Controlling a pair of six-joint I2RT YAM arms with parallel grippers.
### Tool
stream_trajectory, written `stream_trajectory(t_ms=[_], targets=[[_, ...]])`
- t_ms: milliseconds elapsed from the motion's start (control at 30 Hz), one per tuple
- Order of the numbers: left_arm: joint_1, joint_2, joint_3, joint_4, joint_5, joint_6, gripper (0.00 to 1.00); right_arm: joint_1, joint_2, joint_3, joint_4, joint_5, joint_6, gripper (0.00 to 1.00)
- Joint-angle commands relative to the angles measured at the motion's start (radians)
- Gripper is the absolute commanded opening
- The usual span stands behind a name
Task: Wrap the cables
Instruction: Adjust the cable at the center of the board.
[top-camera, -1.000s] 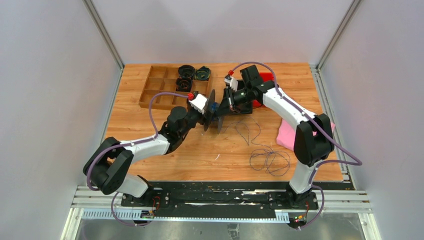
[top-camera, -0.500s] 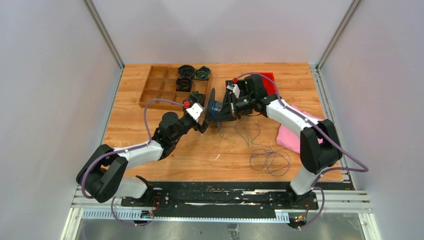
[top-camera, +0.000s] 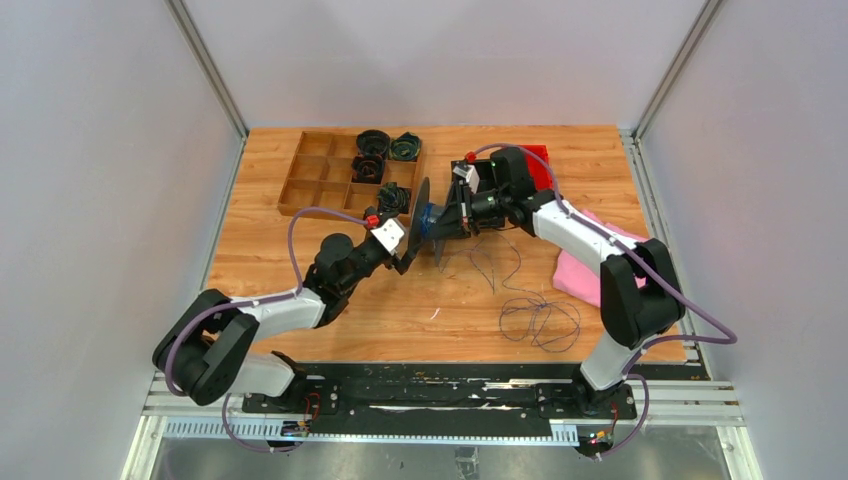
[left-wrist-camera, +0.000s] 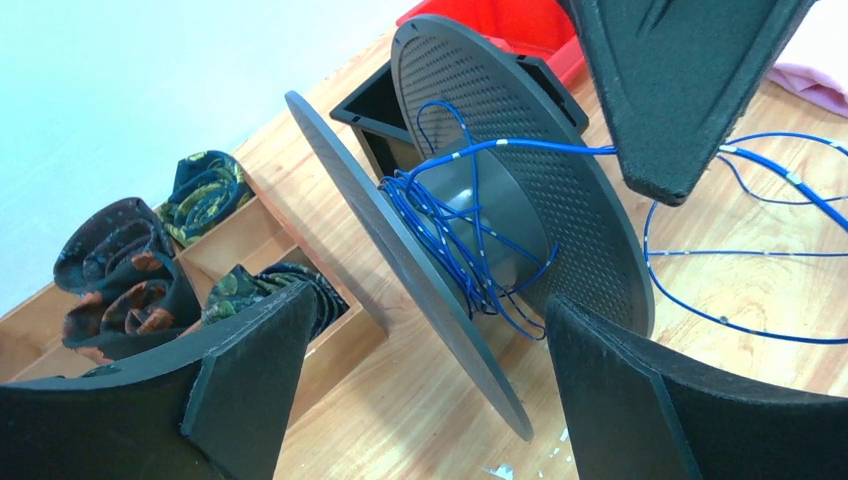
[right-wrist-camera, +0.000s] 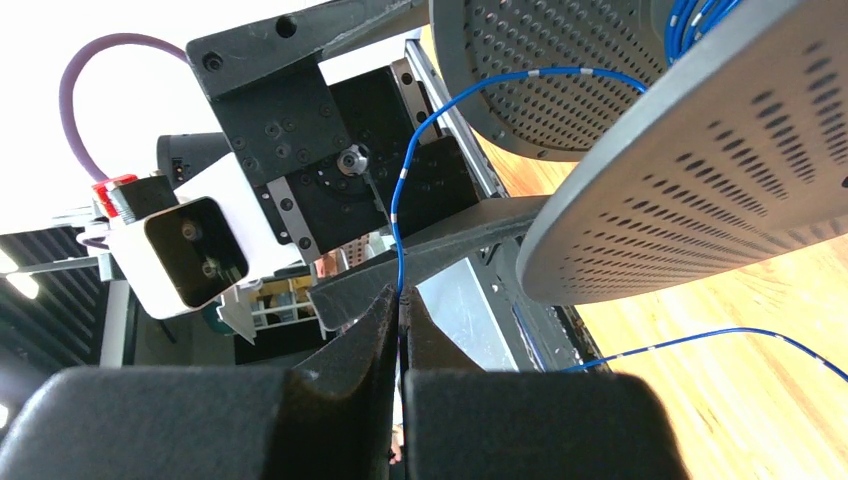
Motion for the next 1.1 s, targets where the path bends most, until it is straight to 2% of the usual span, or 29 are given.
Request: stream_trajectory(t_ms=[0, 133, 467, 767, 867, 1067], targets=[[0.006, 0.028, -0.016, 0.124, -0.039, -0.013, 0.90, 0.005, 0.007, -0.037, 0.093, -0.029, 0.081, 0.01], [0.006, 0.031, -0.026, 0.163, -0.042, -0.027, 0.91, 0.019, -0.004, -0.093, 0.221, -0.036, 0.166, 0.01], [0.004, 0.052, -0.040, 0.198, -0.050, -0.063, 0.89, 0.038, 0.036, -0.133, 0.377, -0.059, 0.258, 0.01], [-0.040, 0.101, -0.046, 0.288, -0.204, -0.116, 0.85, 0.042, 0.051, -0.187, 0.542, -0.051, 0.374, 0.01], [-0.057, 0.118, -0.035, 0.288, -0.222, -0.127, 0.84, 0.042, 0.056, -0.189, 0.560, -0.049, 0.385, 0.01], [-0.104, 0.144, -0.024, 0.323, -0.343, -0.102, 0.81, 0.042, 0.059, -0.202, 0.568, -0.045, 0.391, 0.01]])
